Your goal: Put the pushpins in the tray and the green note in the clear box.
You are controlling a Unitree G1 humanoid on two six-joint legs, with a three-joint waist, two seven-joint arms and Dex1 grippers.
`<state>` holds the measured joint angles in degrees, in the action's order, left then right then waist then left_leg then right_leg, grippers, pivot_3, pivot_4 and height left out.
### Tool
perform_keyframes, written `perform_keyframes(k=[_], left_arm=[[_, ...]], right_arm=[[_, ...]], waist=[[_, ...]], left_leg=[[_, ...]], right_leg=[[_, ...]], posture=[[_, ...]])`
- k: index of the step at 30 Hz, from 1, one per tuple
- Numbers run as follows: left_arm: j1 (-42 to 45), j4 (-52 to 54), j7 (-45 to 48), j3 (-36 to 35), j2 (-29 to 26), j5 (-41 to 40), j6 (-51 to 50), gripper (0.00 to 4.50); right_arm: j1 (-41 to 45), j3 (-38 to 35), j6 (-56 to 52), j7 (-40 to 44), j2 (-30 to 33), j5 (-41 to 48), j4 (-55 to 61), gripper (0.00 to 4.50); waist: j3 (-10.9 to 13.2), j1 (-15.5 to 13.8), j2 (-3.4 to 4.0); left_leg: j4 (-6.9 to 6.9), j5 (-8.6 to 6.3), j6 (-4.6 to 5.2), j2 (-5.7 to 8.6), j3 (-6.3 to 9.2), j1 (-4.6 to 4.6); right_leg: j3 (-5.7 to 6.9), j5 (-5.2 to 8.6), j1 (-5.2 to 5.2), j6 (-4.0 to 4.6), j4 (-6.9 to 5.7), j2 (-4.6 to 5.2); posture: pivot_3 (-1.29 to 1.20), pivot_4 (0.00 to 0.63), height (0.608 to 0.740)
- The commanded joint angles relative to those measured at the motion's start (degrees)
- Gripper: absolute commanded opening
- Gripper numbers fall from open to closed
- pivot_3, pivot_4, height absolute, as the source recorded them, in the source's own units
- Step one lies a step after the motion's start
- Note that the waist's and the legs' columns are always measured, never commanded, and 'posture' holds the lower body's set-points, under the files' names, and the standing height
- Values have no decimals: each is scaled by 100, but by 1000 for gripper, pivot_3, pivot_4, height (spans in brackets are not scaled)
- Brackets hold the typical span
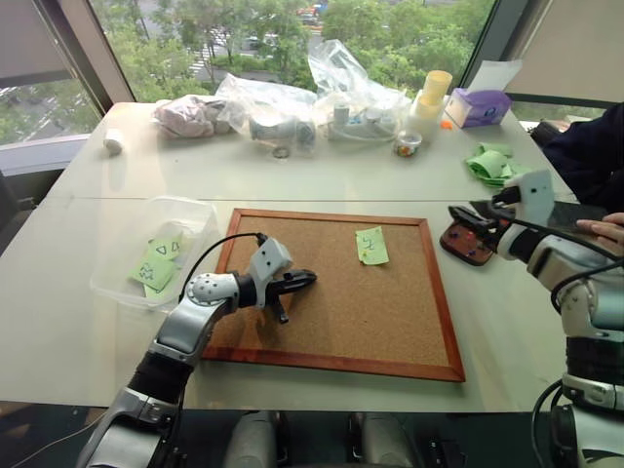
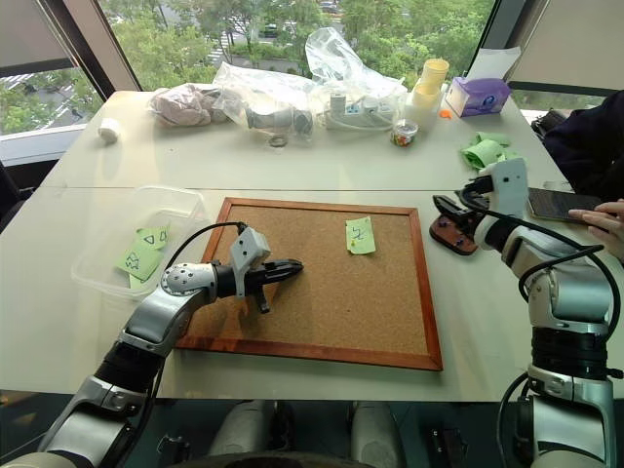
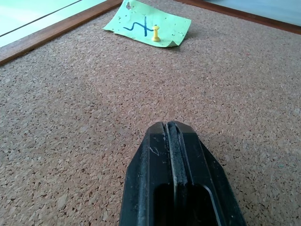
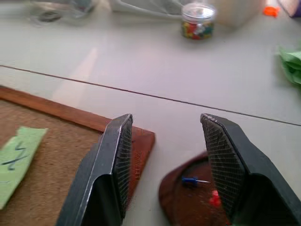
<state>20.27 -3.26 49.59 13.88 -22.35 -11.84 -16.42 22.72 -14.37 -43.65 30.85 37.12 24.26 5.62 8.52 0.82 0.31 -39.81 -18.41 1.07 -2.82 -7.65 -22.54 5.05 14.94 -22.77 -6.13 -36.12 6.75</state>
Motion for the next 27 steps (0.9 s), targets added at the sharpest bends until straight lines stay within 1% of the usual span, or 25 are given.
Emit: perform_keyframes(k=[1,4,9,17,26,27], left_arm=[[-130,-240,-2,141,-56,205,-85,0],[-121,-245,-23,137,-46,210,-71,0],[-152,-208,-54,128,-52,199,-88,0],[-180,-145,-93,109,-59,188,-140,0],[-169,-124,-102,90,-89,176,-163,0],[-175,-113,-103,90,-94,175,-168,0]], right_arm=[[-48,530,-74,266,-147,203,764,2335],[-139,1073,11,361,-293,45,923,2335],[-58,1587,214,376,-460,-229,802,2335],[87,1981,525,410,-724,-572,345,2335],[122,2123,833,422,-933,-880,-256,2335],[119,2126,854,423,-942,-912,-285,2100]], waist=[[0,1,0],[0,-1,0],[1,-3,-1],[1,2,-1],[1,4,-1],[1,5,-1]], left_leg=[[0,0,1,0,0,0],[1,-8,13,0,0,0],[1,-11,19,4,-2,-4],[1,-11,18,3,-3,-5],[1,-10,17,3,-3,-5],[1,-10,17,3,-4,-5]], right_leg=[[0,0,0,0,0,0],[0,0,-1,1,0,0],[1,0,-5,1,1,4],[1,0,-6,1,1,2],[1,0,-7,1,1,2],[1,0,-6,1,1,2]], posture=[[0,150,740],[0,150,740],[0,150,740],[0,150,740],[0,150,740],[0,150,740]])
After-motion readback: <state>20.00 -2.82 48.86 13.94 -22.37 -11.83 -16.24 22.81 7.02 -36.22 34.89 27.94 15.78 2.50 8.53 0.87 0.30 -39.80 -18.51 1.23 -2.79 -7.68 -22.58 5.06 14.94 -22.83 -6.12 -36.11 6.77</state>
